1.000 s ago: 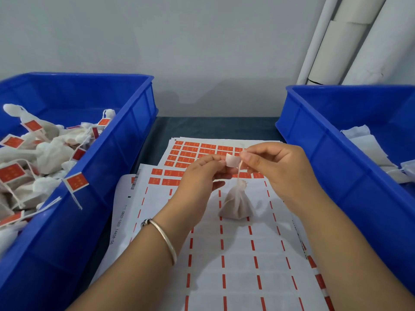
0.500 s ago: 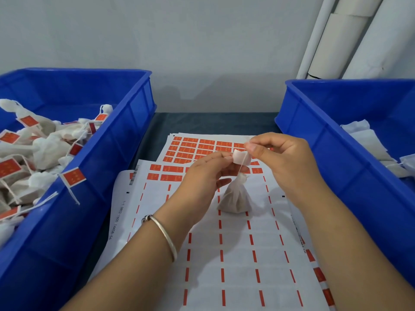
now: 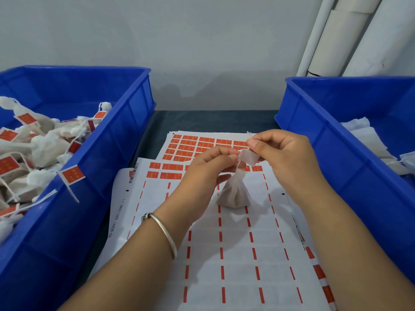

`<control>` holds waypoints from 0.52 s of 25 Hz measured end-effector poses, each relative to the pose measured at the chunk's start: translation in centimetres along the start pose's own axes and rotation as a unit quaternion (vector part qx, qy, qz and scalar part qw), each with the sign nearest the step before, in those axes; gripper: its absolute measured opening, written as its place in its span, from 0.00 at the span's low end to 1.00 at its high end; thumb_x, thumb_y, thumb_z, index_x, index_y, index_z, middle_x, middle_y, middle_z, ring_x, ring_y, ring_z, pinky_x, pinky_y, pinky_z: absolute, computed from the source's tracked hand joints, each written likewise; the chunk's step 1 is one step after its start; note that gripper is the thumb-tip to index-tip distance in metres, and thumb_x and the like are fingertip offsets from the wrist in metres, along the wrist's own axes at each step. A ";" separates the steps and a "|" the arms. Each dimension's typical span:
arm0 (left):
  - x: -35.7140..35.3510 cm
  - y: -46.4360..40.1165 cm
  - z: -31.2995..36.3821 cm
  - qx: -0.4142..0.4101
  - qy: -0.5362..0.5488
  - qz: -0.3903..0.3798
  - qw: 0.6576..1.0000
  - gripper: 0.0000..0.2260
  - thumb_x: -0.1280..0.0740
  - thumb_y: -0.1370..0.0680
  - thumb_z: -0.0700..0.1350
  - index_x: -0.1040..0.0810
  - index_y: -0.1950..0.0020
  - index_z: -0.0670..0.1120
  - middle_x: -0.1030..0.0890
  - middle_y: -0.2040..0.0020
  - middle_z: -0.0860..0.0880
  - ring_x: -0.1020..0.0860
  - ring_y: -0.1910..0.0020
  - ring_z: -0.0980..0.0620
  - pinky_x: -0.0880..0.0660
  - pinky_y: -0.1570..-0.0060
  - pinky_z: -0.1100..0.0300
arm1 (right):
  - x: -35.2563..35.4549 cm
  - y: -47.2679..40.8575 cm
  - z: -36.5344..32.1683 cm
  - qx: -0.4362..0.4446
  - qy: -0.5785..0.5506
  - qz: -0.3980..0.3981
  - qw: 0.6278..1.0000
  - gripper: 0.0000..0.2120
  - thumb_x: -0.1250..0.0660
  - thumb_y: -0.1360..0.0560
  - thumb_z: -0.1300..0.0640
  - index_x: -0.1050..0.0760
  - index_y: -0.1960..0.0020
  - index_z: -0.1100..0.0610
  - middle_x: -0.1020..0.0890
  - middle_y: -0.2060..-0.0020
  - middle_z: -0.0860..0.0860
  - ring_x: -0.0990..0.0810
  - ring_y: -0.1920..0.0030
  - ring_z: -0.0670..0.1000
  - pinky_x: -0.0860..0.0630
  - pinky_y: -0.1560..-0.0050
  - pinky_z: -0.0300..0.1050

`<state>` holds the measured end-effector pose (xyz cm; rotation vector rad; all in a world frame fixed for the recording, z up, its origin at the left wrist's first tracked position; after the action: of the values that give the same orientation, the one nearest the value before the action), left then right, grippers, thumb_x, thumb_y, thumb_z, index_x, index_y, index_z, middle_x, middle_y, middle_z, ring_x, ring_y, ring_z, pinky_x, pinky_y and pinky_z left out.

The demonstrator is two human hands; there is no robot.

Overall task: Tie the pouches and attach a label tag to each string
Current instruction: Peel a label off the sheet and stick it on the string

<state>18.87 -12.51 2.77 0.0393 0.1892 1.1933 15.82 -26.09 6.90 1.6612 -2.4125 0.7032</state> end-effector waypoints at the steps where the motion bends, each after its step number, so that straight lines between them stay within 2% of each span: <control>1: 0.0 0.0 0.1 -0.011 -0.010 -0.001 1.000 0.09 0.36 0.22 0.42 0.19 0.59 0.51 0.17 0.59 0.52 0.19 0.54 0.50 0.24 0.47 0.55 | 0.0 0.0 0.1 -0.005 -0.007 0.002 1.000 0.07 0.32 0.25 0.54 0.23 0.61 0.44 0.19 0.64 0.39 0.20 0.60 0.36 0.26 0.64 0.25; 4: -0.1 0.2 0.4 -0.049 -0.044 0.001 0.998 0.11 0.32 0.25 0.43 0.18 0.64 0.56 0.17 0.60 0.56 0.20 0.54 0.52 0.23 0.50 0.58 | 0.0 0.0 0.3 -0.030 -0.039 0.006 0.999 0.06 0.32 0.25 0.55 0.21 0.60 0.47 0.17 0.65 0.42 0.18 0.62 0.40 0.22 0.62 0.30; 7: -0.2 0.5 0.8 -0.098 -0.077 0.000 0.992 0.07 0.30 0.26 0.44 0.20 0.61 0.56 0.18 0.61 0.59 0.20 0.58 0.59 0.25 0.63 0.70 | -0.1 0.0 0.5 -0.056 -0.060 0.006 0.997 0.05 0.31 0.26 0.56 0.20 0.60 0.48 0.16 0.64 0.44 0.17 0.62 0.43 0.19 0.59 0.37; 8: -0.2 0.5 1.0 -0.115 -0.088 0.000 0.989 0.06 0.30 0.27 0.45 0.20 0.60 0.56 0.18 0.61 0.59 0.20 0.58 0.61 0.26 0.64 0.73 | -0.1 0.0 0.7 -0.065 -0.066 0.005 0.996 0.05 0.31 0.26 0.56 0.20 0.59 0.48 0.16 0.64 0.45 0.17 0.61 0.44 0.19 0.58 0.39; 13: -0.5 0.8 1.7 -0.187 -0.187 0.004 0.964 0.07 0.29 0.28 0.48 0.22 0.59 0.61 0.20 0.61 0.64 0.23 0.58 0.65 0.29 0.62 0.77 | -0.4 0.1 1.2 -0.103 -0.092 0.007 0.990 0.04 0.31 0.26 0.56 0.19 0.58 0.51 0.15 0.61 0.48 0.16 0.60 0.48 0.18 0.54 0.47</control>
<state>18.27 -12.60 4.57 -0.0659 -0.3704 1.1909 16.10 -26.29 5.69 1.6919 -2.5205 0.3007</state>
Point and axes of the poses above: each hand's wrist, its own y-axis away from the middle knuckle, its own x-axis out of the back of the hand, z = x × y, the point moved 6 cm from there along -y, towards the middle knuckle
